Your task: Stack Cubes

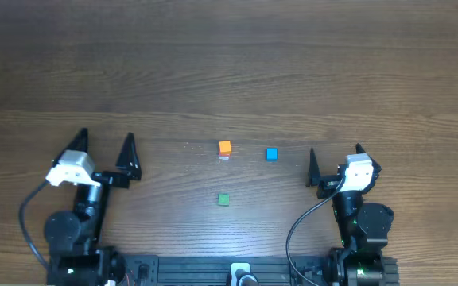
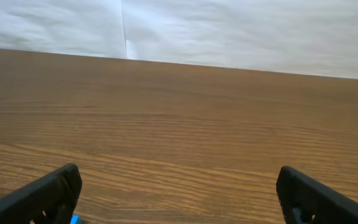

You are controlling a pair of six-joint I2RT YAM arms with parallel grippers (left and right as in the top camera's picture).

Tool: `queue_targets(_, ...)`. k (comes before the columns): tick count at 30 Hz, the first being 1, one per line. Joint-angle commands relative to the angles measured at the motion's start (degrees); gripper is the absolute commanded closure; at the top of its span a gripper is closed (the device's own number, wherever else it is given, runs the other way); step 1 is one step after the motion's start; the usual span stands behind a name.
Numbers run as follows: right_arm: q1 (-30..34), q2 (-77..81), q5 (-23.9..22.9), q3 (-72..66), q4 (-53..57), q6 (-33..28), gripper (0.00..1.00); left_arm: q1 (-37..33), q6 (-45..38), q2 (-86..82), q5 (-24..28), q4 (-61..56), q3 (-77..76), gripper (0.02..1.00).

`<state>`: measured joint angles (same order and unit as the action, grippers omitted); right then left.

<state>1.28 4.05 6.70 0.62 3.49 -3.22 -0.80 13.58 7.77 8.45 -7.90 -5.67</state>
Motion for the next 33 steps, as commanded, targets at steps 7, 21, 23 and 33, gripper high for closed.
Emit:
queue_targets(7, -0.4, -0.4, -0.3, -0.3, 0.2, -0.3, 0.009, -1.6, -4.6, -7.6, 1.5, 2.6, 5.4, 0.02)
queue_targets(21, -0.4, -0.4, -0.3, -0.3, 0.2, -0.3, 0.007, -1.7, -4.2, -7.6, 1.4, 11.4, 5.4, 0.018)
queue_targets(23, -0.4, -0.4, -0.3, -0.3, 0.2, -0.3, 0.007, -1.7, -4.2, -7.6, 1.4, 11.4, 5.4, 0.018)
queue_targets(33, -0.4, -0.4, -0.3, -0.3, 0.2, -0.3, 0.007, -1.7, -4.2, -7.4, 1.4, 11.4, 5.4, 0.018)
